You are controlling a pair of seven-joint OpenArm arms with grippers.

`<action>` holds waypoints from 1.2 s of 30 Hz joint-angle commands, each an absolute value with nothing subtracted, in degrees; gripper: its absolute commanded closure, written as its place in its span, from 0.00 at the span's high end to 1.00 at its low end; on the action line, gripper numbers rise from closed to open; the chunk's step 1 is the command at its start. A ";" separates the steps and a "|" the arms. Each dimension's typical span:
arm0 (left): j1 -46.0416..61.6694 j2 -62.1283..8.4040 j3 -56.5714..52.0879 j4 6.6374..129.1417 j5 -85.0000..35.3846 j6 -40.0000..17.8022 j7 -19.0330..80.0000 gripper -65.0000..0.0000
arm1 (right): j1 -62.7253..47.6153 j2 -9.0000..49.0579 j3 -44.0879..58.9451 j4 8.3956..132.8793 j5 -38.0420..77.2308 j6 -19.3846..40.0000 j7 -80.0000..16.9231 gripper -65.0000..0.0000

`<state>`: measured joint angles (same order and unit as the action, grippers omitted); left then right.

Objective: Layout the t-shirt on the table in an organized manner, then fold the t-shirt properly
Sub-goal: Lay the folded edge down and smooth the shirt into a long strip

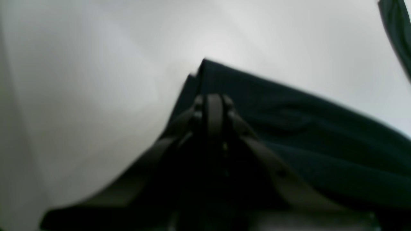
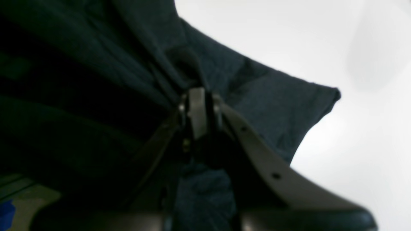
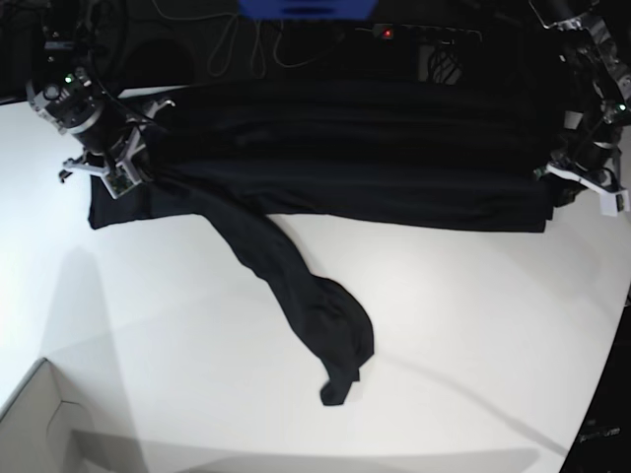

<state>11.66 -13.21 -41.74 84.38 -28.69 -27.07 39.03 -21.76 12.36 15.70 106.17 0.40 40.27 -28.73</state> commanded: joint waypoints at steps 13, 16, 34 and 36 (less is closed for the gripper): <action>12.62 -14.02 -47.16 85.14 -29.32 -27.21 37.93 0.00 | -22.99 12.18 16.22 107.21 0.84 40.00 -27.82 0.00; 12.70 -13.14 -47.08 85.05 -29.32 -27.21 38.02 0.00 | -23.78 11.65 16.04 107.21 0.84 40.00 -27.65 0.00; 15.87 -12.00 -47.08 84.97 -28.88 -27.21 38.02 0.00 | -26.86 12.44 15.96 107.21 0.84 40.00 -27.65 0.00; 15.87 -11.91 -47.08 84.97 -28.88 -27.21 38.02 0.00 | -26.95 12.26 16.22 107.12 0.84 40.00 -27.65 0.00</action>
